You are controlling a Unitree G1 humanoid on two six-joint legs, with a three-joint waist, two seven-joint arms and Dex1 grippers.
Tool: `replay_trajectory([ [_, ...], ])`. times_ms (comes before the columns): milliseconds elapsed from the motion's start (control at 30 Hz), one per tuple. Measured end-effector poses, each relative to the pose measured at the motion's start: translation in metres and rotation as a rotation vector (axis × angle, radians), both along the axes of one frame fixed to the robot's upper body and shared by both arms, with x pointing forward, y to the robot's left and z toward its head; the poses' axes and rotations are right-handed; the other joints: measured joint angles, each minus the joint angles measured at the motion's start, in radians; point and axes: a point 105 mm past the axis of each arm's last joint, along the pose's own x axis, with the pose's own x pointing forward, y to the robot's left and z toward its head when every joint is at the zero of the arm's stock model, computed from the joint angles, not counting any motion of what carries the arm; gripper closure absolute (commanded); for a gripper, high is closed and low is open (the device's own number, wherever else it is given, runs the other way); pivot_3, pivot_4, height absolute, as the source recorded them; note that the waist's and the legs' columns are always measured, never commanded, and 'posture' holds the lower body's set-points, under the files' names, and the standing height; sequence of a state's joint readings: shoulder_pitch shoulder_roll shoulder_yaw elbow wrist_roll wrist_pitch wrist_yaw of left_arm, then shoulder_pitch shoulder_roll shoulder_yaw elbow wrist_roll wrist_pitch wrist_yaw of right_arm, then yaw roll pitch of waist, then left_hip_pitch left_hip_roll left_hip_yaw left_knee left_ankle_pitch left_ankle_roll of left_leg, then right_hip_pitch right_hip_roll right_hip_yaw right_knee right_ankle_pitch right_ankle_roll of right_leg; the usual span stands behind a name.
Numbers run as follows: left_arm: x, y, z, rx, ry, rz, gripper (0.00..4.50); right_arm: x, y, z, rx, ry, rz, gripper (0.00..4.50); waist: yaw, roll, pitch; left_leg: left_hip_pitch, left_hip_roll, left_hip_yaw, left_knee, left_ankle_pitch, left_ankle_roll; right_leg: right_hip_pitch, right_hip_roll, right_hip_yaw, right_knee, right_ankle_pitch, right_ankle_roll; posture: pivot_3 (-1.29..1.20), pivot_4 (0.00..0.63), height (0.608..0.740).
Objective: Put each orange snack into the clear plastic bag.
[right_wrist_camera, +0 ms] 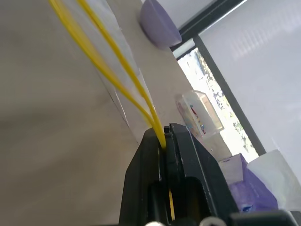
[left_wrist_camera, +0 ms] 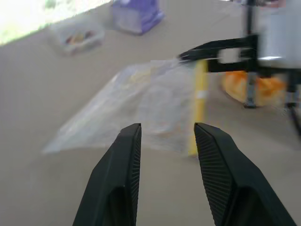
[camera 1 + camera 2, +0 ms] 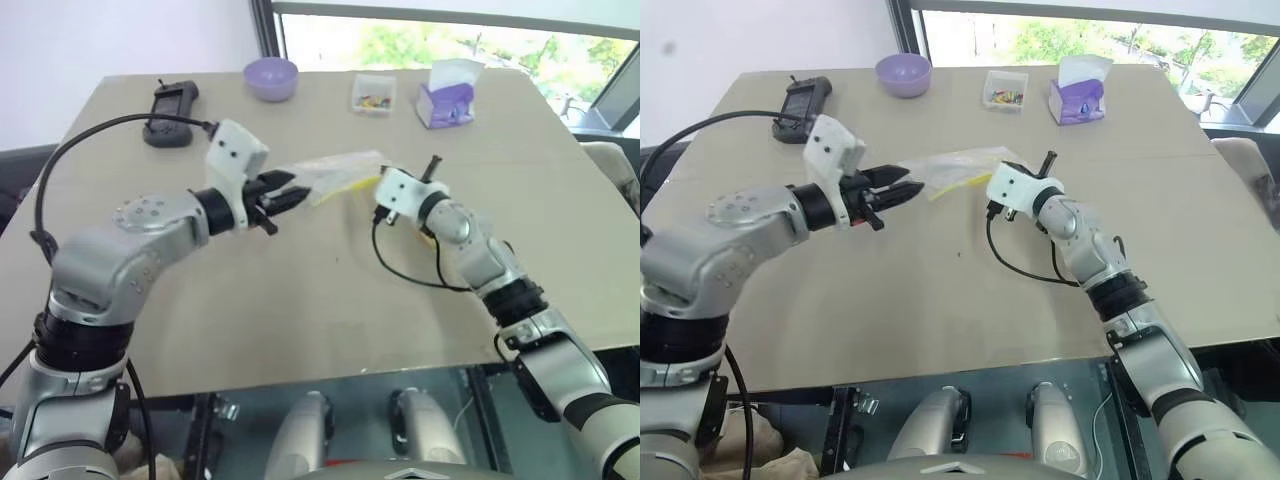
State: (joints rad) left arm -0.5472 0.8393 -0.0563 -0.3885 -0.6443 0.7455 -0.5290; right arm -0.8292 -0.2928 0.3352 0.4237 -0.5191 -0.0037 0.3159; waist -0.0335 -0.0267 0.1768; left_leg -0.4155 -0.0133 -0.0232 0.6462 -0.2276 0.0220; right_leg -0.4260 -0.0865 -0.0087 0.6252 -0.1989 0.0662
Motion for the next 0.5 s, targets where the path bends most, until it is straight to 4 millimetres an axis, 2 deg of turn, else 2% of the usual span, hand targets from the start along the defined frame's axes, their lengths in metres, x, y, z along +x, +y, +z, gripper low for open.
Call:
replay_trajectory([
  [200,0.002,-0.013,-0.020,0.092,-0.034,0.001,2.60,0.005,0.000,0.003,0.008,0.016,-0.017,4.50,-0.001,0.000,0.000,0.000,0.000,0.000,0.000,0.000,0.001,0.000,0.001,0.000,0.001,0.000,0.000,0.00,0.150,0.740],
  [500,0.017,-0.022,-0.019,0.141,-0.114,0.073,2.60,0.002,0.004,0.005,0.010,0.028,-0.013,4.50,-0.003,0.000,0.000,0.000,0.000,0.000,0.001,0.000,0.001,0.000,0.001,0.000,0.002,0.000,0.000,0.00,0.150,0.740],
])
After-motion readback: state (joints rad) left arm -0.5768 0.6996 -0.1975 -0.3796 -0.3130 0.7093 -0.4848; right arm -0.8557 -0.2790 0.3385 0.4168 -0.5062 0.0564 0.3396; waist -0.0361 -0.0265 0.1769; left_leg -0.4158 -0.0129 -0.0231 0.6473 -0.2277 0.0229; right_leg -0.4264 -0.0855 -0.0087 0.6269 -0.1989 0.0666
